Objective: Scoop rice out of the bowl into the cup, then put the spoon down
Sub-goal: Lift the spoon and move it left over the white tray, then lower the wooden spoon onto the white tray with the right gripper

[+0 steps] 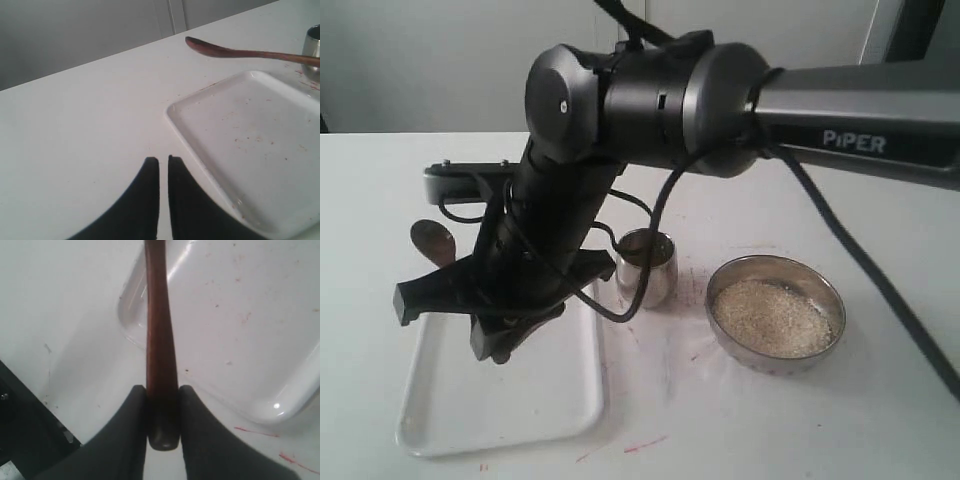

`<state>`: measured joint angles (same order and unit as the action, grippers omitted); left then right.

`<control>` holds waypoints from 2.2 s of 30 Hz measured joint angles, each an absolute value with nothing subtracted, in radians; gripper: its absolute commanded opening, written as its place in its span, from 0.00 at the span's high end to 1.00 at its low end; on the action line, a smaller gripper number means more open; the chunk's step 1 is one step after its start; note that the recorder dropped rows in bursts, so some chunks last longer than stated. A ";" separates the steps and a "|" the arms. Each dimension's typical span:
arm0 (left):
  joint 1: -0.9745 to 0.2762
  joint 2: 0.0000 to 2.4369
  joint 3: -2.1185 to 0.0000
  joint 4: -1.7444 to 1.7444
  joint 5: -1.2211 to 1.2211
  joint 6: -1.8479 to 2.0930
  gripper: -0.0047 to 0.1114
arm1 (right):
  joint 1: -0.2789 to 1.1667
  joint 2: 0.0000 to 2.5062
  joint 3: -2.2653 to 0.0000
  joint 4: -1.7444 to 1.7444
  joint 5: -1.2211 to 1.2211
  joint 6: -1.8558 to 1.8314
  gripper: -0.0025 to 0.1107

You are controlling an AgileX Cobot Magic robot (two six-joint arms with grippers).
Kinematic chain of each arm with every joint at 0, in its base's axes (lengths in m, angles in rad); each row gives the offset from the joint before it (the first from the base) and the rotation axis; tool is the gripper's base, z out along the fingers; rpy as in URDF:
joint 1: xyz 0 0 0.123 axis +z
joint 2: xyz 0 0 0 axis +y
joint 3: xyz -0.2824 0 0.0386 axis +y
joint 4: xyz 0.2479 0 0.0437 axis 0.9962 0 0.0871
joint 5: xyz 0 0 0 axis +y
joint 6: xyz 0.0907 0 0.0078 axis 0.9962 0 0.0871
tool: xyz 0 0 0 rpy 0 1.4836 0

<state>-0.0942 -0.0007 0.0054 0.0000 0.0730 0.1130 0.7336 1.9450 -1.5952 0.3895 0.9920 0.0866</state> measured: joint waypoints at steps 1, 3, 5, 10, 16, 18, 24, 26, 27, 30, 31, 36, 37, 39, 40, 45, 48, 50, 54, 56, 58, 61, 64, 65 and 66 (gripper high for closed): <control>-0.094 -0.001 0.005 0.000 0.073 0.113 0.84 | 0.734 1.951 -1.595 0.389 0.990 0.087 0.98; -0.094 -0.001 0.005 0.000 0.073 0.113 0.84 | 0.734 1.967 -1.595 0.389 0.985 0.091 0.98; -0.094 -0.001 0.005 0.000 0.073 0.113 0.84 | 0.734 1.991 -1.595 0.389 0.985 0.105 0.98; -0.094 -0.001 0.005 0.000 0.073 0.113 0.84 | 0.734 2.028 -1.595 0.379 1.007 0.124 0.98; -0.094 -0.001 0.005 0.000 0.073 0.113 0.84 | 0.734 2.071 -1.595 0.281 1.030 0.180 0.98; -0.094 -0.001 0.005 0.000 0.073 0.113 0.84 | 0.734 2.077 -1.595 0.280 1.023 0.197 0.98; -0.094 -0.001 0.005 0.000 0.073 0.113 0.84 | 0.734 2.087 -1.595 0.278 0.966 0.262 0.98; -0.094 -0.001 0.005 0.000 0.073 0.113 0.84 | 0.734 2.087 -1.595 0.278 0.948 0.278 0.98; -0.094 -0.001 0.005 0.000 0.073 0.113 0.84 | 0.734 2.087 -1.595 0.278 0.943 0.285 0.98; -0.094 -0.001 0.005 0.000 0.073 0.113 0.84 | 0.734 2.087 -1.595 0.278 0.931 0.294 0.98; -0.094 -0.001 0.005 0.000 0.073 0.113 0.84 | 0.734 2.087 -1.595 0.278 0.929 0.302 0.98; -0.094 -0.001 0.005 0.000 0.073 0.113 0.84 | 0.734 2.087 -1.595 0.278 0.923 0.314 0.98; -0.094 -0.001 0.005 0.000 0.073 0.113 0.84 | 0.734 2.087 -1.595 0.278 0.923 0.314 0.98; -0.094 -0.001 0.005 0.000 0.073 0.113 0.84 | 0.734 2.089 -1.595 0.278 0.923 0.319 0.98; -0.094 -0.001 0.005 0.000 0.073 0.113 0.84 | 0.734 2.091 -1.595 0.278 0.922 0.323 0.98; -0.094 -0.001 0.005 0.000 0.073 0.113 0.84 | 0.734 2.118 -1.595 0.276 0.915 0.336 0.98; -0.094 -0.001 0.005 0.000 0.073 0.113 0.84 | 0.734 2.122 -1.595 0.274 0.909 0.338 0.98; -0.094 -0.001 0.005 0.000 0.073 0.113 0.84 | 0.734 2.122 -1.595 0.274 0.907 0.338 0.98; -0.094 -0.001 0.005 0.000 0.073 0.113 0.84 | 0.734 2.122 -1.595 0.272 0.904 0.339 0.98; -0.094 -0.001 0.005 0.000 0.073 0.113 0.84 | 0.734 2.122 -1.595 0.272 0.903 0.341 0.98; -0.094 -0.001 0.005 0.000 0.073 0.113 0.84 | 0.734 2.122 -1.595 0.272 0.903 0.341 0.98; -0.094 -0.001 0.005 0.000 0.073 0.113 0.84 | 0.734 2.122 -1.595 0.272 0.903 0.356 0.98; -0.094 -0.001 0.005 0.000 0.073 0.113 0.84 | 0.728 2.122 -1.595 0.272 0.904 0.360 0.98; -0.094 -0.001 0.005 0.000 0.073 0.113 0.84 | 0.727 2.122 -1.595 0.272 0.906 0.360 0.98; -0.094 -0.001 0.005 0.000 0.073 0.113 0.84 | 0.727 2.122 -1.595 0.272 0.906 0.360 0.98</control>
